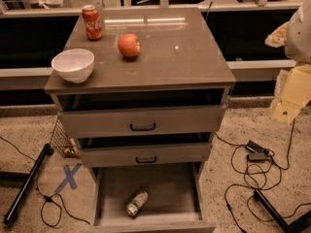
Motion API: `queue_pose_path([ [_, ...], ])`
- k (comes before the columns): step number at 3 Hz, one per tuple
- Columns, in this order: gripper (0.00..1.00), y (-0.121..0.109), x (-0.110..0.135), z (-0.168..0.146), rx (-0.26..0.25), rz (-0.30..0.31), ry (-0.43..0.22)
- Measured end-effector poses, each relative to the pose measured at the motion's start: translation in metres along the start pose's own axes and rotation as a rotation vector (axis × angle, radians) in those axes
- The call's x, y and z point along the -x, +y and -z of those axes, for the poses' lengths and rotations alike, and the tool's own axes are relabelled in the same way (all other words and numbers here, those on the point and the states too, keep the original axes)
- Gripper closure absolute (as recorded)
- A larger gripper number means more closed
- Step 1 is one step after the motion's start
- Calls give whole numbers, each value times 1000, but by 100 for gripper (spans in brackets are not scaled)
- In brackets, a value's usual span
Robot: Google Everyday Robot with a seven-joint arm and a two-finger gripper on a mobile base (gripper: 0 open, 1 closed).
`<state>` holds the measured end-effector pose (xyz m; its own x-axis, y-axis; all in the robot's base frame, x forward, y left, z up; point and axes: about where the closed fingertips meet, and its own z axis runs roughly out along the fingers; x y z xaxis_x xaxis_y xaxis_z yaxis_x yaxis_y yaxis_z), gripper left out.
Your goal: Pick 7up can from bottom drawer and place on counter
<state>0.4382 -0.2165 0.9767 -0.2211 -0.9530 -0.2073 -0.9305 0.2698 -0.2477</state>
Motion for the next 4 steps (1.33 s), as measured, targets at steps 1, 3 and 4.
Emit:
queue_pose_path([
  [1, 0, 18, -12, -61, -10, -16, -25],
  [3, 0, 32, 0, -105, 53, 70, 45],
  [4, 0, 84, 25, -178, 85, 290, 77],
])
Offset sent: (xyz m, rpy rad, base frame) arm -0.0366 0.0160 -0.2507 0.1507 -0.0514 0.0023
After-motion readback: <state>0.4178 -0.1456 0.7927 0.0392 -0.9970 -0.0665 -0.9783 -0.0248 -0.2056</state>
